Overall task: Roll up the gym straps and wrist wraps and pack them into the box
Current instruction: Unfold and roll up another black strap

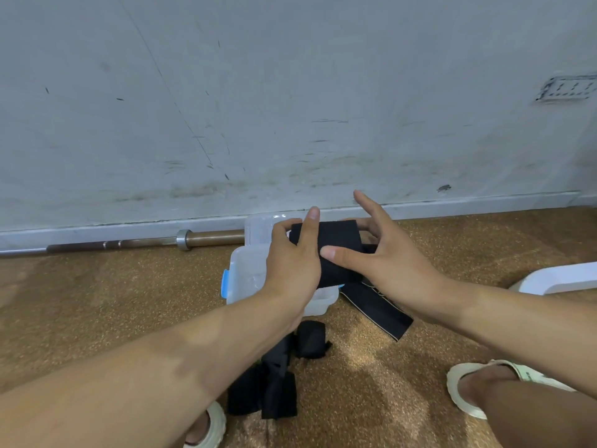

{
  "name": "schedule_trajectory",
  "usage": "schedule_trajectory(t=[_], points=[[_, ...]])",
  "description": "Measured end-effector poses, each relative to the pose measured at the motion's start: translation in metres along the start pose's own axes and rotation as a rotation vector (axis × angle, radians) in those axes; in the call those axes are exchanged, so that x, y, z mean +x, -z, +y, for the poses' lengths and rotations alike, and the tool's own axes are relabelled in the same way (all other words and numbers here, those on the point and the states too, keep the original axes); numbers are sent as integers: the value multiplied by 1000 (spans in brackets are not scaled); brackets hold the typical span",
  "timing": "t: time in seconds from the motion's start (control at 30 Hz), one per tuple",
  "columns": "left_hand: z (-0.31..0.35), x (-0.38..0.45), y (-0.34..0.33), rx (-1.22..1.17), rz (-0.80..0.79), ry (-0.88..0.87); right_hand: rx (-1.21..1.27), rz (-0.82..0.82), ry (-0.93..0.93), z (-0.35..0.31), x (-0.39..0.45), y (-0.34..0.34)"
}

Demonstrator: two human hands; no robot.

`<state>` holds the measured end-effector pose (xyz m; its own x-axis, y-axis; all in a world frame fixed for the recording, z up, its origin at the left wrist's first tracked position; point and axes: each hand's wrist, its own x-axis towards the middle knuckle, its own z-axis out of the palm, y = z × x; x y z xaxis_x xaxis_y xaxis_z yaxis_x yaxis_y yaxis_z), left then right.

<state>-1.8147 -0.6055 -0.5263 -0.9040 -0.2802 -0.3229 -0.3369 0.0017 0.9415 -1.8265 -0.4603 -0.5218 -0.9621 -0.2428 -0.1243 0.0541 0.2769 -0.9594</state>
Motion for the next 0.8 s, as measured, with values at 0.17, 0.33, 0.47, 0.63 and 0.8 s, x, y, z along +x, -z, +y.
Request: schedule_trajectory(t=[0.17,0.33,0.47,0.63,0.8], points=[[0,0,3,31,52,0,130,-53,-123,1,2,-6],[-2,2,5,47,23,58,81,-25,-110,-2,4,-7],[0,7,8,51,2,92,48,-9,-76,-1,5,-8],[-4,13,13,-34,-74,248,-113,-42,-20,7,7,-5],[-6,14,20,134,-114,233,-438,-202,-79,27,18,7]])
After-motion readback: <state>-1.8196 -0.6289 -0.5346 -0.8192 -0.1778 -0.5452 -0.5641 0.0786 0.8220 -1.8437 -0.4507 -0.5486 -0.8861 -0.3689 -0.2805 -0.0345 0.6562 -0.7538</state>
